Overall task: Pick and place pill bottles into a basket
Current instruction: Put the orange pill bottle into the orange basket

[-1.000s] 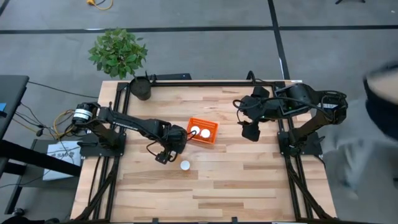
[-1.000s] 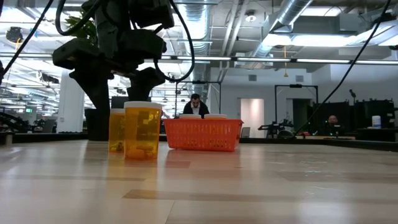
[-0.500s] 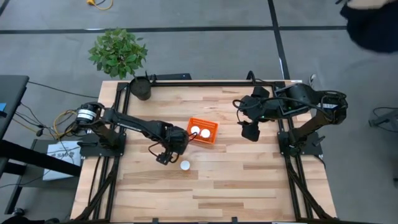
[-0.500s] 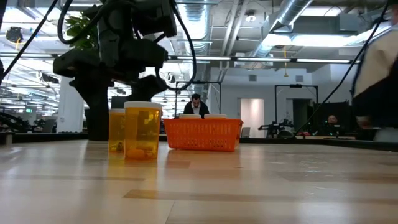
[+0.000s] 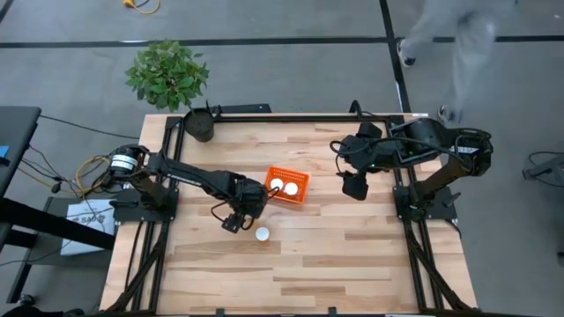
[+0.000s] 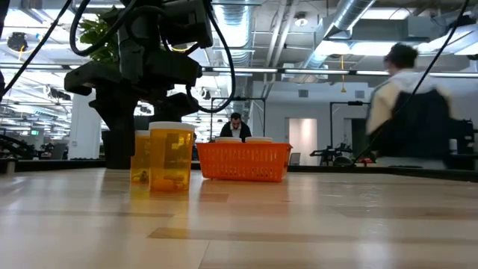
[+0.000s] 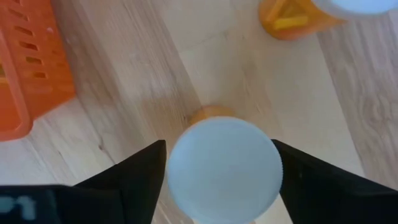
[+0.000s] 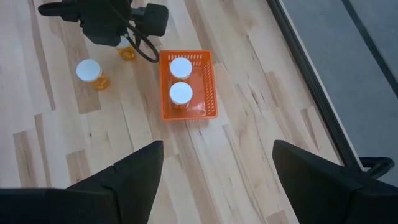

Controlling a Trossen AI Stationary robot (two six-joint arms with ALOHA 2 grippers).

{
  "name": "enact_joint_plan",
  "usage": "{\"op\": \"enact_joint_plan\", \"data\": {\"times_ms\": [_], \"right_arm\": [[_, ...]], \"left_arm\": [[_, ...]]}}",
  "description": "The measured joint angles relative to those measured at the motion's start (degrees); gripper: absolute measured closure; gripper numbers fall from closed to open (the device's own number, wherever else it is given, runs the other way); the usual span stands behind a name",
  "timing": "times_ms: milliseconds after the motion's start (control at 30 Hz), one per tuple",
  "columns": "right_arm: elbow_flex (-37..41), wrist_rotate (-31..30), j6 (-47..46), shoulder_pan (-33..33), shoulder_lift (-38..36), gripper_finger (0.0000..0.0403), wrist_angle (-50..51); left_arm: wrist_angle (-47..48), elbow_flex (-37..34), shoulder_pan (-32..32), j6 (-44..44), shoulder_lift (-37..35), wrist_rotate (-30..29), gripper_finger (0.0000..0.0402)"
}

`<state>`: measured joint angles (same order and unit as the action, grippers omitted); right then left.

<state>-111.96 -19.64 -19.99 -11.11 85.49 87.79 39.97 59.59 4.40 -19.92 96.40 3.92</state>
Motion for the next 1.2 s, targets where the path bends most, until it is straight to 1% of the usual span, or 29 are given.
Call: {"op": "enact_joint_plan", "data": {"times_ms": [367,633,733,967,1200], "right_arm": [[0.0,0.1,-0.1,0.0,0.0,0.0106,0.0],[0.0,0.4,-0.1,-0.1,0.0,0.0106,0.0],[0.0,1.7,-0.1,-0.1,0.0,0.0106,0.0],[0.0,1.8,0.2,-0.1,0.0,0.0106,0.4],[0.0,2.1,0.9,-0.5,-2.5,0.0106,-0.2]], "left_arm": [[0.1,0.1,0.0,0.6,0.0,0.9,0.0175],[3.0,2.5,0.0,0.5,0.0,0.3,0.0198],[3.1,2.5,0.0,0.6,0.0,0.4,0.0201],[3.1,2.5,0.0,1.1,0.0,0.8,0.0198],[3.8,2.7,0.0,2.2,0.0,0.3,0.0201]]}}
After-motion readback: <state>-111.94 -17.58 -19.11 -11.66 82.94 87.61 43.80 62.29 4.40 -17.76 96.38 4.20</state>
